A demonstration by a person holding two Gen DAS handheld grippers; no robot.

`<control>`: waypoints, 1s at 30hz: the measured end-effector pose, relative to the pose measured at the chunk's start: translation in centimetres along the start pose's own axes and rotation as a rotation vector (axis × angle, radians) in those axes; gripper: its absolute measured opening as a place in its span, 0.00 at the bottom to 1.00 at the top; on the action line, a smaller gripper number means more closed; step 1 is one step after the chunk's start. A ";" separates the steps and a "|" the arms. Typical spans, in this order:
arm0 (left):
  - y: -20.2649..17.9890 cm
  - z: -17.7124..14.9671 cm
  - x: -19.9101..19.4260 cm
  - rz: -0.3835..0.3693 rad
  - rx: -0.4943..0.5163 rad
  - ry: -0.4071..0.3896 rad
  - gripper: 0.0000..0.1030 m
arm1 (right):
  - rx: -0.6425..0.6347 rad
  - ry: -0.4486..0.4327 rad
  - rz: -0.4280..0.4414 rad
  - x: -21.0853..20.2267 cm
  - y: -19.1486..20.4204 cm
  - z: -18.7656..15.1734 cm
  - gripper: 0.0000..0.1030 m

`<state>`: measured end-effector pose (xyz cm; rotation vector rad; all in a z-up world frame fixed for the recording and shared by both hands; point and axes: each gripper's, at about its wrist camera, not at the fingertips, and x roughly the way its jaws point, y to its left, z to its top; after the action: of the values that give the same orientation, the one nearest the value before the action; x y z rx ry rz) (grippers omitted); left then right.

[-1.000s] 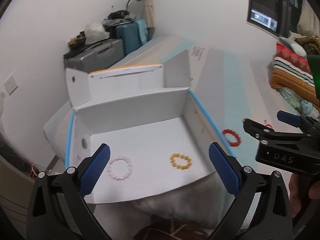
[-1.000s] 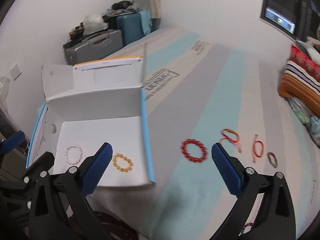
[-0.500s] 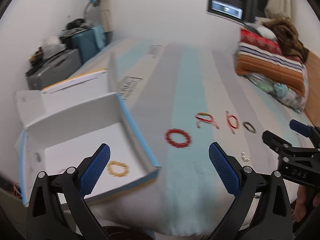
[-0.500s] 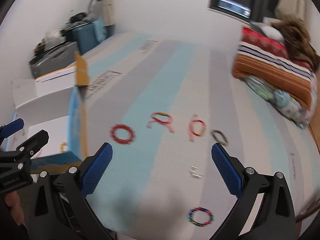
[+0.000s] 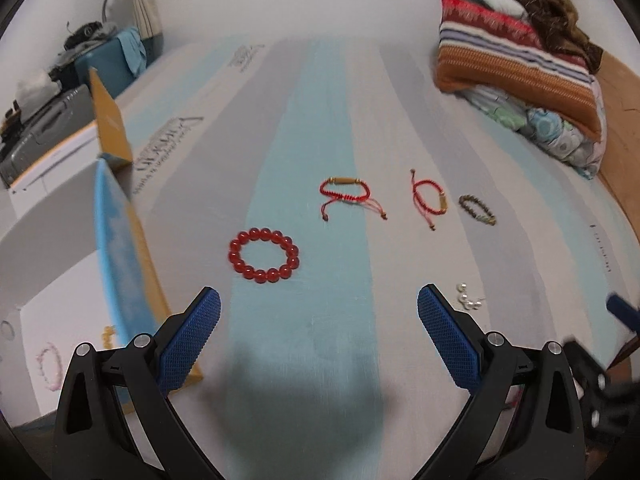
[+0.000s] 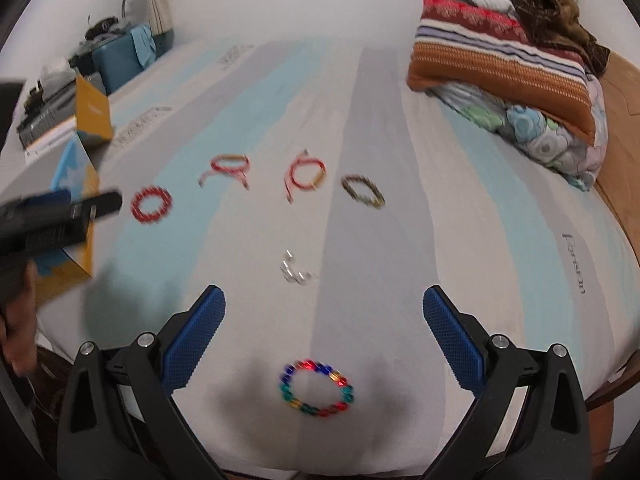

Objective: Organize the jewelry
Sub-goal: 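Move both tools back over the remaining bracelets on the bed, then grasp red bead bracelet with left tool while right tool grasps multicolour bracelet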

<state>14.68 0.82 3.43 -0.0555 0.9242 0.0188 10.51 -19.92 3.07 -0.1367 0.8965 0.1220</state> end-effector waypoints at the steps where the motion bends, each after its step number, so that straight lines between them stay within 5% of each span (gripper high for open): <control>1: 0.1 0.2 1.0 0.004 -0.002 0.013 0.94 | -0.001 0.012 0.001 0.5 -0.2 -0.3 0.92; 20: 3.4 1.4 12.3 0.068 -0.079 0.143 0.94 | 0.031 0.190 0.028 9.2 -2.9 -7.2 0.91; 26: 4.6 1.7 13.9 0.076 -0.124 0.163 0.93 | 0.028 0.218 0.055 9.9 -2.9 -7.4 0.78; 30: 4.6 1.5 14.8 0.120 -0.096 0.178 0.83 | 0.017 0.214 0.068 10.0 -2.6 -7.5 0.65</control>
<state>24.66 5.35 -7.65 -0.0923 1.1038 0.1721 11.38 -23.28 -9.17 -0.1046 1.1163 0.1656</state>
